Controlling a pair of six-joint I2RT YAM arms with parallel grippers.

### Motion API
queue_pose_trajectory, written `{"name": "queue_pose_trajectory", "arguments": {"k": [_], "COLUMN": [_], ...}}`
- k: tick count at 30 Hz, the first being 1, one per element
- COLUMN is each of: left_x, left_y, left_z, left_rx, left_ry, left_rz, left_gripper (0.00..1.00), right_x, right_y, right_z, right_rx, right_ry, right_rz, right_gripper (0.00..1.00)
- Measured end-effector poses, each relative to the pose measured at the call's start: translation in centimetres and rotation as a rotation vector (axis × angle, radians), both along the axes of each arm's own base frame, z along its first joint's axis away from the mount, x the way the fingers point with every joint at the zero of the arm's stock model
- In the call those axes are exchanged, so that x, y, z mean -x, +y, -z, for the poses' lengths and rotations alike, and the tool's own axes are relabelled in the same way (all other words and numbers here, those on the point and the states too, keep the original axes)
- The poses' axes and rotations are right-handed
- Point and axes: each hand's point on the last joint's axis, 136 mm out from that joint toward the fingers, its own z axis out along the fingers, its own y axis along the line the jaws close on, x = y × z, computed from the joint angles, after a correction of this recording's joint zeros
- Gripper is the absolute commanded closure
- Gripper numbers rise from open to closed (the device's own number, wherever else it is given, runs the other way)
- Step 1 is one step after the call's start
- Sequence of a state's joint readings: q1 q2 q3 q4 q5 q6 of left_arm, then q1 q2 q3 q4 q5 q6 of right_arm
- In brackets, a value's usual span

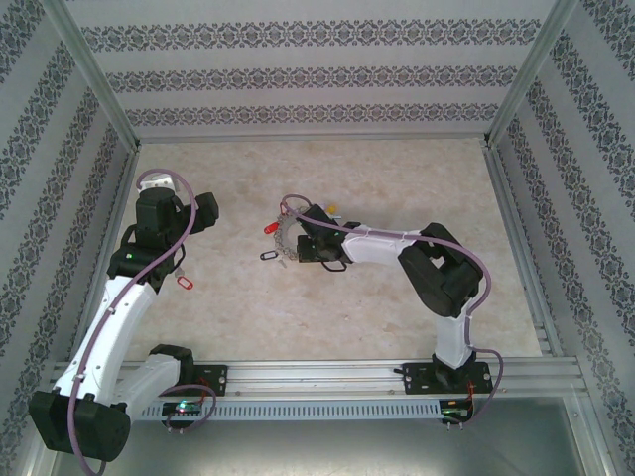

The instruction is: Put the keys on the keyring

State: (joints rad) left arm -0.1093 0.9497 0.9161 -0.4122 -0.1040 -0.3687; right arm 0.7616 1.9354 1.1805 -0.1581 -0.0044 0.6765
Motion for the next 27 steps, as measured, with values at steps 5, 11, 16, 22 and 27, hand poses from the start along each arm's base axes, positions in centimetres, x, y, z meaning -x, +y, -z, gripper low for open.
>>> {"name": "queue_pose_trajectory", "arguments": {"k": [5, 11, 16, 22, 27], "left_x": [-0.1, -0.2, -0.3, -0.8, 0.5], "left_y": [0.0, -0.3, -0.7, -3.7, -7.4], "left_z": [0.2, 0.4, 0.6, 2.7, 9.1], "left_rx": [0.003, 0.015, 0.047, 0.22, 0.299], "left_ry": [0.006, 0.011, 0.017, 0.001, 0.067], "left_rz": [-0.002, 0.011, 0.016, 0.103, 0.213], "left_gripper": [0.01, 0.01, 0.01, 0.01, 0.0], "right_x": [0.0, -0.1, 0.2, -0.1, -0.4], "right_y": [-0.3, -0.2, -0.5, -0.4, -0.5], "right_z": [0.0, 0.0, -0.5, -3.1, -3.2], "right_rx": [0.005, -0.006, -0.016, -0.04, -0.045], "right_ry": [-0.012, -0.027, -0.041, -0.095, -0.146], "right_rz": [0.008, 0.005, 0.002, -0.015, -0.028], "right_gripper": [0.95, 1.0, 1.0, 1.0, 1.0]}}
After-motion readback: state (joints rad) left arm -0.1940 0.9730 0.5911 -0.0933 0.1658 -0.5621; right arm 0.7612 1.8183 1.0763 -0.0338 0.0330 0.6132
